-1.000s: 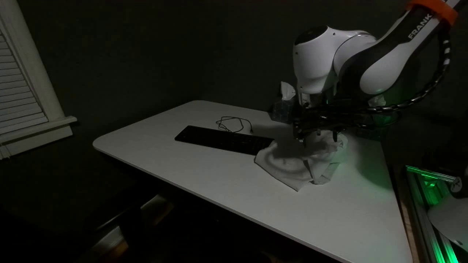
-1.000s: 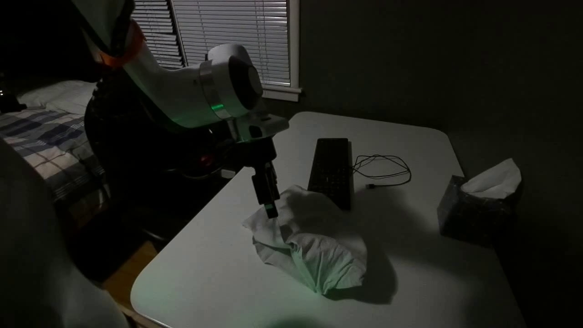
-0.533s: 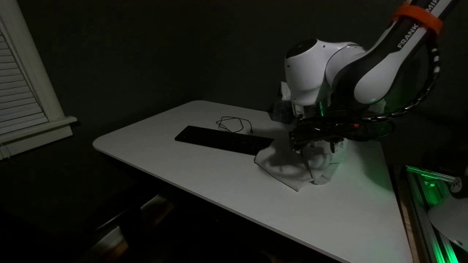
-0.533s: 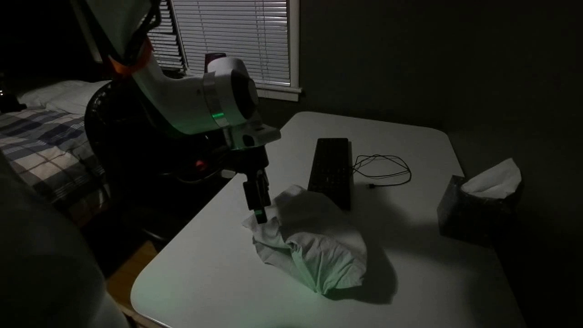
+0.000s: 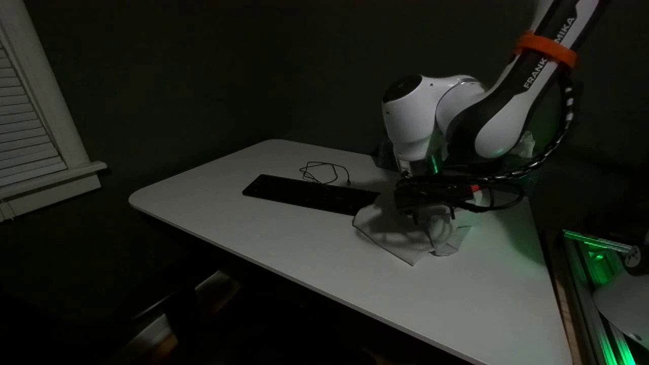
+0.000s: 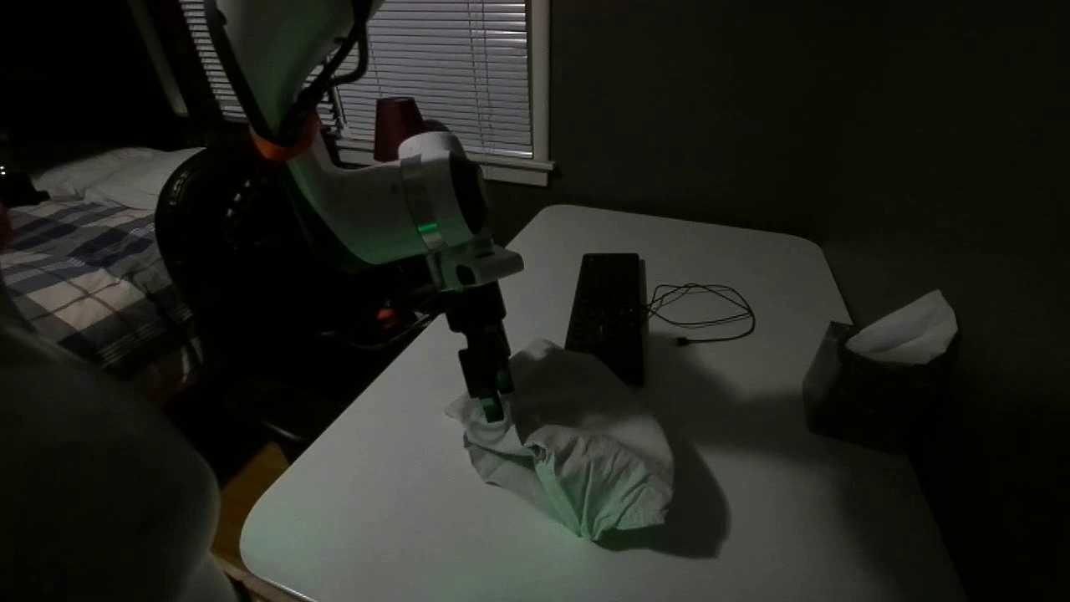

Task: Use the white cloth to cover the right side of the keyboard

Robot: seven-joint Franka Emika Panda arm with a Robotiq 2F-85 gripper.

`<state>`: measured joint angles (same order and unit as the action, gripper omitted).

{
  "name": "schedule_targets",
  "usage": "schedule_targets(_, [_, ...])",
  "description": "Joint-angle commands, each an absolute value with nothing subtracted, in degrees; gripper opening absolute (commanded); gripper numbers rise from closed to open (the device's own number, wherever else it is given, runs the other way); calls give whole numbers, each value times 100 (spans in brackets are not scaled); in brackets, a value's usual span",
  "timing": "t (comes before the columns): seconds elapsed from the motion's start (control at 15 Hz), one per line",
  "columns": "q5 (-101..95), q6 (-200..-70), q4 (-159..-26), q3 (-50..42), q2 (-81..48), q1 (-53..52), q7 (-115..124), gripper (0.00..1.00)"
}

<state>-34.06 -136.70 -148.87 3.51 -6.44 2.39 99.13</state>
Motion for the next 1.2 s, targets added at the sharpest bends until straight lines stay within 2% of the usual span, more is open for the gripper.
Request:
schedule_targets(0.0, [-3790, -13683, -14657, 44, -1022, -65, 10419, 79])
schedule_targets(0.07, [-3826, -13675, -14626, -3, -1079, -107, 10463, 80])
schedule_targets(0.13, [-3828, -13658, -14596, -40, -1127, -148, 10482, 72])
schedule_targets(0.2, [-3795, -13634, -14575, -68, -1164, -183, 10473, 68])
schedule_targets(0.27, [-3788, -13619, -14555, -97, -1197, -219, 10485, 61])
schedule_targets(0.33, [-3739, -13589, -14544, -116, -1214, -250, 10455, 46])
schedule_targets(0.4, [-3689, -13539, -14539, -130, -1211, -281, 10418, 36])
schedule_targets(0.73, [-3637, -13435, -14550, -174, -1140, -376, 10380, 1])
schedule_targets(1.13, [-3500, -13078, -14534, -135, -1123, -406, 10265, 1])
